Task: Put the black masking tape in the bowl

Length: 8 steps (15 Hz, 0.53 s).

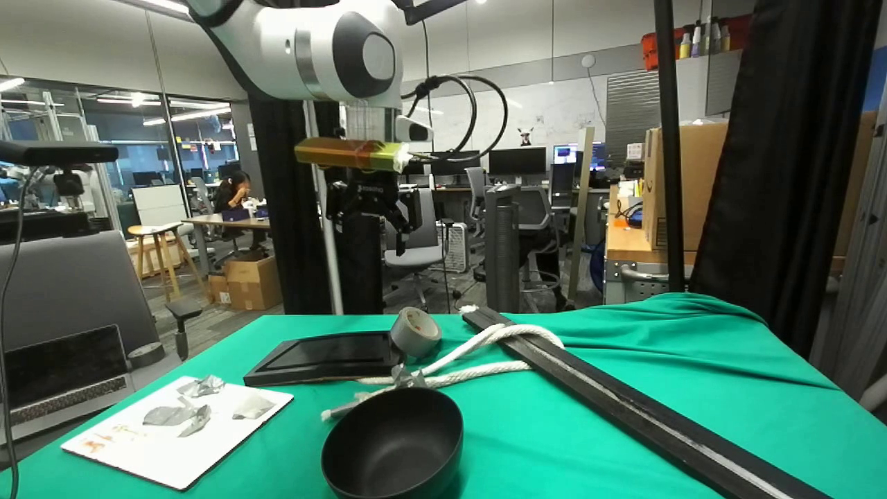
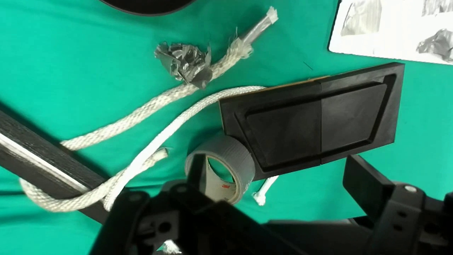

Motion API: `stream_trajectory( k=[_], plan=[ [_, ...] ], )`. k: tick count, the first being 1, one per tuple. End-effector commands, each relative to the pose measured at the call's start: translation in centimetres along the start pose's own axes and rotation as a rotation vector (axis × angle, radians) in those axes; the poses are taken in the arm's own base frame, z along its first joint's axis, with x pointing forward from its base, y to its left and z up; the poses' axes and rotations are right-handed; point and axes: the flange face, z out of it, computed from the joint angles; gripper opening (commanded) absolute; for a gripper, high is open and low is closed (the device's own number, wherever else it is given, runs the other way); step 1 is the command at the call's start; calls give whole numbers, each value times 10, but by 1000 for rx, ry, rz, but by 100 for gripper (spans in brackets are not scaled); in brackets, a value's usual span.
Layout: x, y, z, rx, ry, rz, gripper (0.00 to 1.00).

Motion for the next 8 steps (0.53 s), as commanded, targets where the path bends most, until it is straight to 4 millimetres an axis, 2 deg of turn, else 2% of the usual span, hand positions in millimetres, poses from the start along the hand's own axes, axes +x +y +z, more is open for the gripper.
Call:
stream_trajectory(
  k=[1,4,8],
  plan=[
    [41,0,15,30,11,1,100],
    [59,2,36,44,14,2,100],
    [70,5,61,92,31,0,100]
  ],
)
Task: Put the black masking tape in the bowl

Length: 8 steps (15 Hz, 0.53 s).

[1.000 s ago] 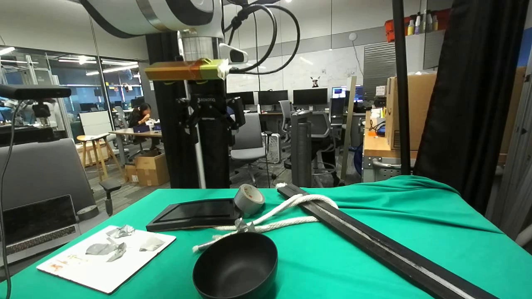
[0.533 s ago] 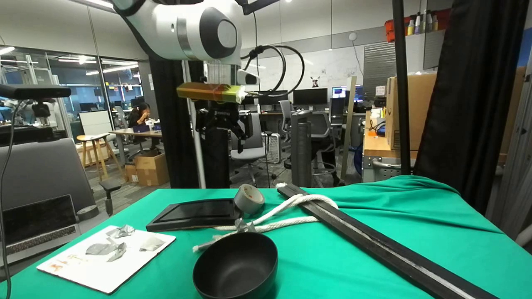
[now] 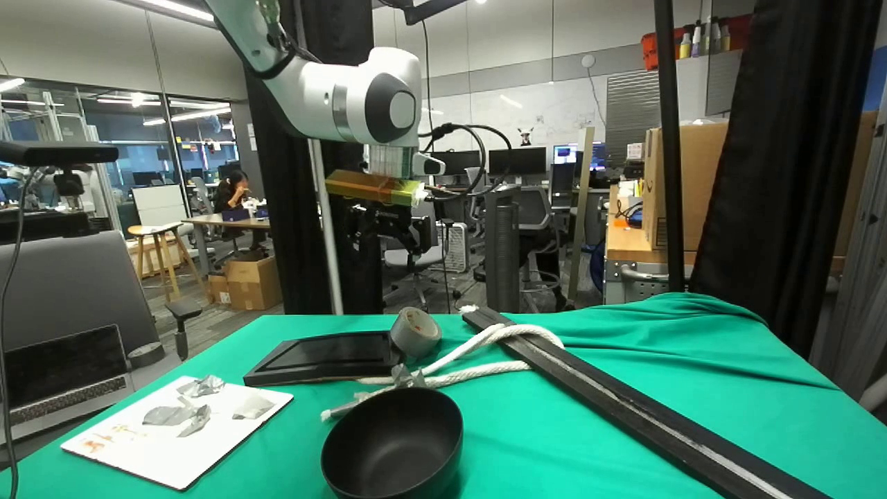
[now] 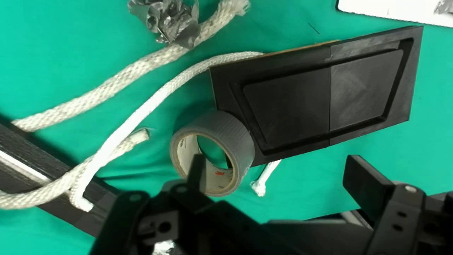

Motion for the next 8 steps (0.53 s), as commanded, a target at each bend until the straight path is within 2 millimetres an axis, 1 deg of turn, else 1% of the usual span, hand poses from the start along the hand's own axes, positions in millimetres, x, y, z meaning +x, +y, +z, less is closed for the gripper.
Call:
stream_trajectory(
  k=[1,8],
  plan=[
    [18,3,16,64,38,-14,100],
    [28,15,56,79,84,-151,100]
  ],
)
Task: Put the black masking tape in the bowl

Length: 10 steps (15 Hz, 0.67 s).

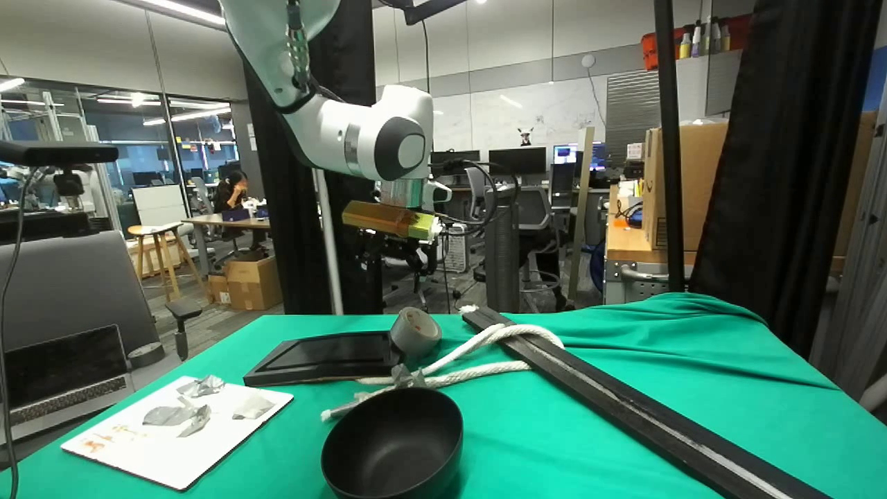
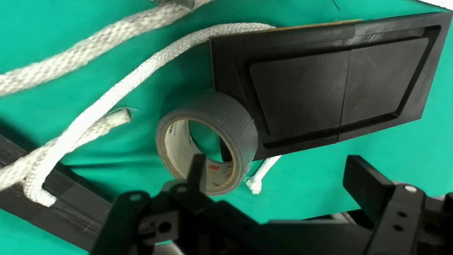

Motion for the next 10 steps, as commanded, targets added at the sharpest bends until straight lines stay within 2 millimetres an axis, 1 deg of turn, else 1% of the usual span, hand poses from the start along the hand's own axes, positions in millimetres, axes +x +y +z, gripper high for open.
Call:
stream_trajectory(
  k=[1,6,10],
  plan=[
    [13,5,14,40,45,-91,100],
    [23,7,38,82,28,-182,100],
    [35,6,50,107,23,-221,100]
  ],
)
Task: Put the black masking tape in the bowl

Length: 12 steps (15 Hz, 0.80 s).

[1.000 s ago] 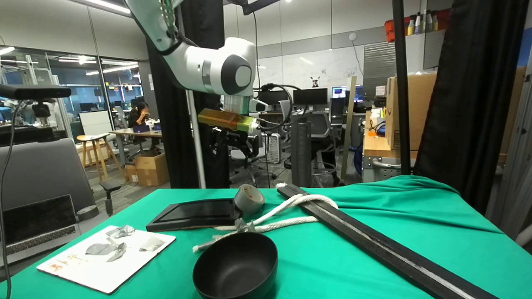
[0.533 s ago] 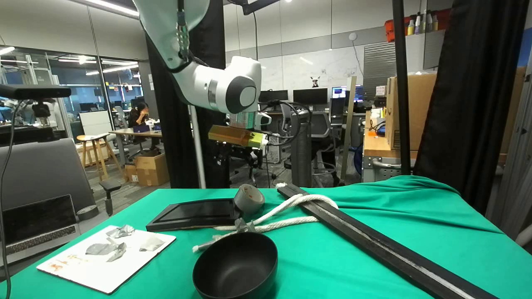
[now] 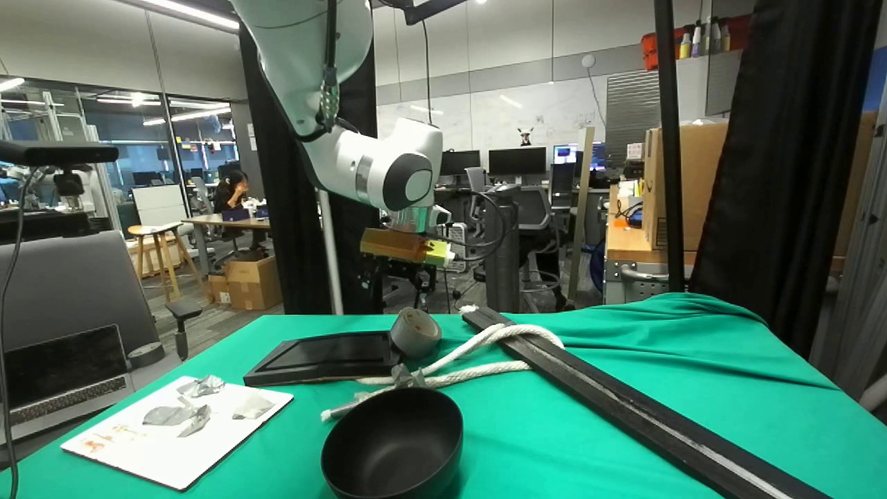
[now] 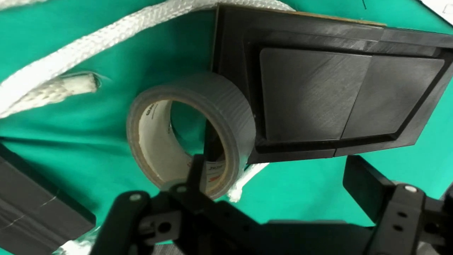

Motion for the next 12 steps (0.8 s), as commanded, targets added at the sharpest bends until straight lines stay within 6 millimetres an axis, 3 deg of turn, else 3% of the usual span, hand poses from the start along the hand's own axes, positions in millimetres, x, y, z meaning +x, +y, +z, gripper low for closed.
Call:
stream_trajectory(
  k=[1,12],
  plan=[
    [21,2,6,43,21,-40,100],
    [24,-7,41,109,6,-61,100]
  ],
)
